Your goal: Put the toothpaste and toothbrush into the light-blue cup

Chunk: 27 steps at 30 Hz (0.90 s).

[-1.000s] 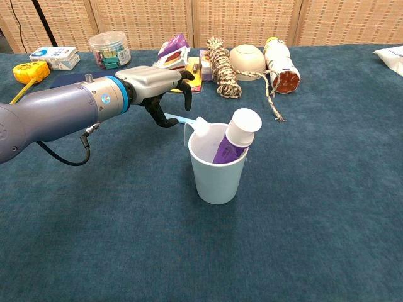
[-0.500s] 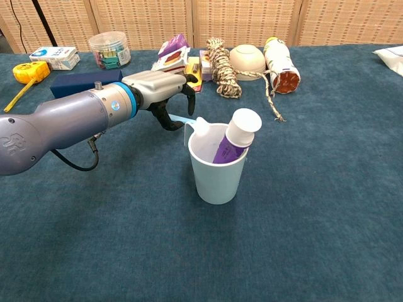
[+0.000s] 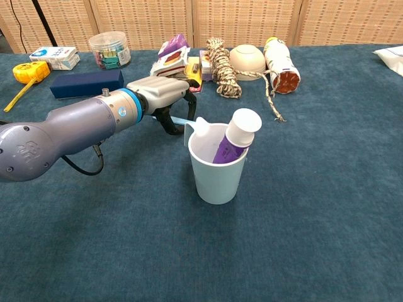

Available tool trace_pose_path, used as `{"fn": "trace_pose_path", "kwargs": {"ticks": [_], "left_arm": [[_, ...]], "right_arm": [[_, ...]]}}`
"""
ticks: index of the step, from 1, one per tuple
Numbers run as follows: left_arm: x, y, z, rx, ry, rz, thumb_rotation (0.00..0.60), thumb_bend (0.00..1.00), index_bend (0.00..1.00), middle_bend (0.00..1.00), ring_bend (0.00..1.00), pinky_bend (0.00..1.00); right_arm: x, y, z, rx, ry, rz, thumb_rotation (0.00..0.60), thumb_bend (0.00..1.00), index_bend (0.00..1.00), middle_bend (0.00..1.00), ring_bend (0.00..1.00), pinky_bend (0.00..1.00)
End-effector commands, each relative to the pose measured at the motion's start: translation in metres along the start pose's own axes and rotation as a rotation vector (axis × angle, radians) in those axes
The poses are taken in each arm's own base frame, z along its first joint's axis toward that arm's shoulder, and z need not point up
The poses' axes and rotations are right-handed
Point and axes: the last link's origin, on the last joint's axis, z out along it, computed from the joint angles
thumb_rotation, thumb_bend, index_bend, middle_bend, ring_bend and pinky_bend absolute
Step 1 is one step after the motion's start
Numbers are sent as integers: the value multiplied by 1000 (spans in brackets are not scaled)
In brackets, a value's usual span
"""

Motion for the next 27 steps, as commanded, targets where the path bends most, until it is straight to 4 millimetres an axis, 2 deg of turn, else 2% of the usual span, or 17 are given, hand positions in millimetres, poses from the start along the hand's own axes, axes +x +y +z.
{"fn": "trace_pose_path", "kwargs": {"ticks": [1,10,21,27], "left_arm": [[-3,1,0,5,-4,-2,600,373,489,0,0,4],[-4,2,0,11,6,1,600,417,564,0,0,4],[7,-7,-7,8,45,-36,600,425,576,0,0,4],[24,-14,-16,1,91,-185,600,424,577,0,0,4]], "right_arm": [[0,0,0,-1,0,0,600,0,77,0,0,0],[0,0,0,0,-1,0,600,0,79,0,0,0],[-1,-1,-1,5,-1,-1,600,0,80,0,0,0],[-2,-1,-1,4,-5,-2,600,0,80,0,0,0]]}}
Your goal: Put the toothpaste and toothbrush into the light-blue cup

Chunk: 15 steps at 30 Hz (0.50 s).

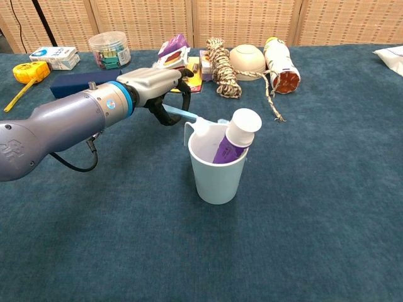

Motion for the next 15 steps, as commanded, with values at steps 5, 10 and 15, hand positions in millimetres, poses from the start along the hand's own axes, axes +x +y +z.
{"fn": "trace_pose_path", "kwargs": {"ticks": [5,10,15], "left_arm": [[42,-11,-20,-36,87,-361,600,425,579,0,0,4],[66,-15,-38,-90,105,-573,600,425,599,0,0,4],[86,-18,-56,-156,105,-701,600,423,599,0,0,4]], "right_arm": [[-1,-1,0,2,-3,-4,600,0,80,0,0,0],[-3,-2,0,5,-8,-7,600,0,80,0,0,0],[-5,-3,0,7,-11,-11,600,0,80,0,0,0]]}}
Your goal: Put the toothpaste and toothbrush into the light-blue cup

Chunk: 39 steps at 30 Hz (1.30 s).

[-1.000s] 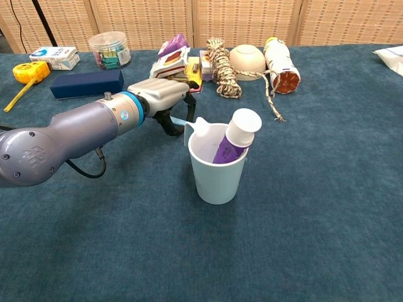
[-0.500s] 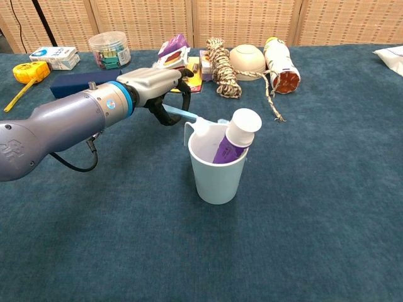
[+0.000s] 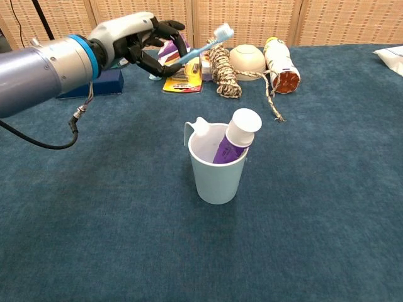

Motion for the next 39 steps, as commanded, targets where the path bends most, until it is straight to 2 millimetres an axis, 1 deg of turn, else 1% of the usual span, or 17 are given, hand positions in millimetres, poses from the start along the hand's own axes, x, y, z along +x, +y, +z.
{"fn": "trace_pose_path", "kwargs": {"ticks": [1,4,8,12,14,18,28,35,39], "left_arm": [[22,11,-19,-57,0,-102,600,423,600,0,0,4],[20,15,-28,-78,-35,-129,600,424,600,0,0,4],[9,22,-42,-101,-91,-207,600,420,600,0,0,1],[-9,26,-52,-112,-169,-293,600,416,600,0,0,0],[-22,32,-58,-115,-219,-397,600,414,600,0,0,0],[-30,35,-60,-136,-248,-449,600,410,601,0,0,0],[-48,43,-65,-173,-300,-483,600,407,600,0,0,0],[-60,45,-63,-170,-316,-510,600,406,601,0,0,0],[-69,42,-61,-150,-326,-518,600,405,600,0,0,0]], "right_arm": [[-1,-1,0,1,-2,0,600,0,80,0,0,0],[-2,-1,1,2,-4,-3,600,0,80,0,0,0],[-3,-2,1,4,-7,-7,600,0,80,0,0,0],[-4,-3,0,6,-9,-9,600,0,80,0,0,0],[-4,-3,0,6,-12,-13,600,0,80,0,0,0],[-5,-2,1,1,-14,-13,600,0,80,0,0,0],[-5,-1,1,-1,-15,-14,600,0,80,0,0,0],[-5,-2,1,2,-13,-14,600,0,80,0,0,0],[-5,-2,1,1,-13,-15,600,0,80,0,0,0]]}}
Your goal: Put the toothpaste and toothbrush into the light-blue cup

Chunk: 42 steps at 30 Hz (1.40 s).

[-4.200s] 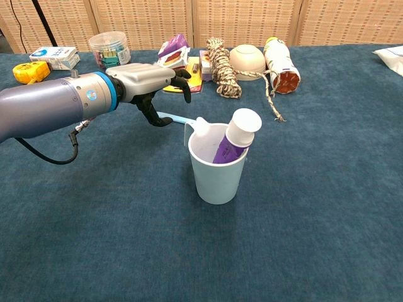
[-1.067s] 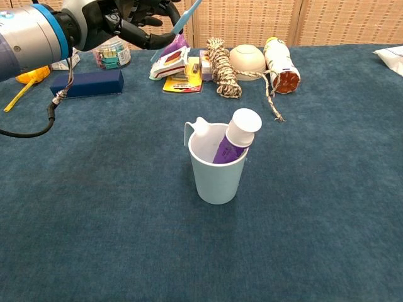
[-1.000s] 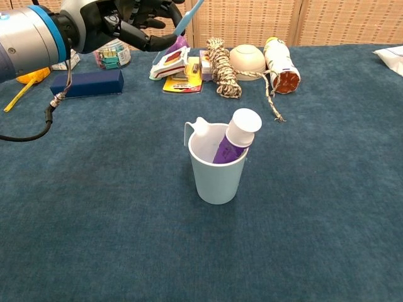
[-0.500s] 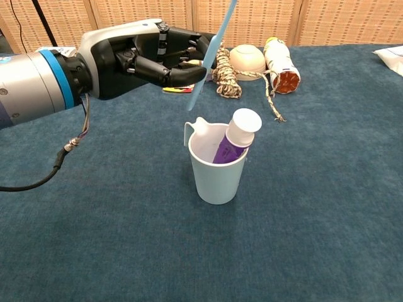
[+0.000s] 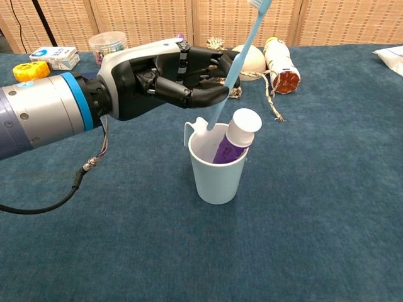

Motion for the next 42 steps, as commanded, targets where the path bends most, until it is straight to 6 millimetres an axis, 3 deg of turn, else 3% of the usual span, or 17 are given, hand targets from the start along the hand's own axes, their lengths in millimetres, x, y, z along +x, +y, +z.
{"fn": "trace_pose_path", "kwargs": {"ticks": [1,18,26,33,42], "left_arm": [[-3,-6,3,17,0,-11,600,405,600,0,0,0],[-10,-25,14,64,-1,-14,600,405,565,0,0,0],[-13,-25,11,34,6,-3,600,405,257,0,0,0],[-10,-27,9,30,19,-5,600,405,253,0,0,0],[18,-5,-11,-58,86,-30,600,405,247,0,0,0]], "right_arm": [[0,0,0,0,0,1,600,0,80,0,0,0],[-1,0,0,2,-3,-1,600,0,80,0,0,0],[0,0,0,3,-1,1,600,0,80,0,0,0],[0,0,0,4,0,1,600,0,84,0,0,0],[-1,-1,-1,6,-4,-1,600,0,85,0,0,0]]}}
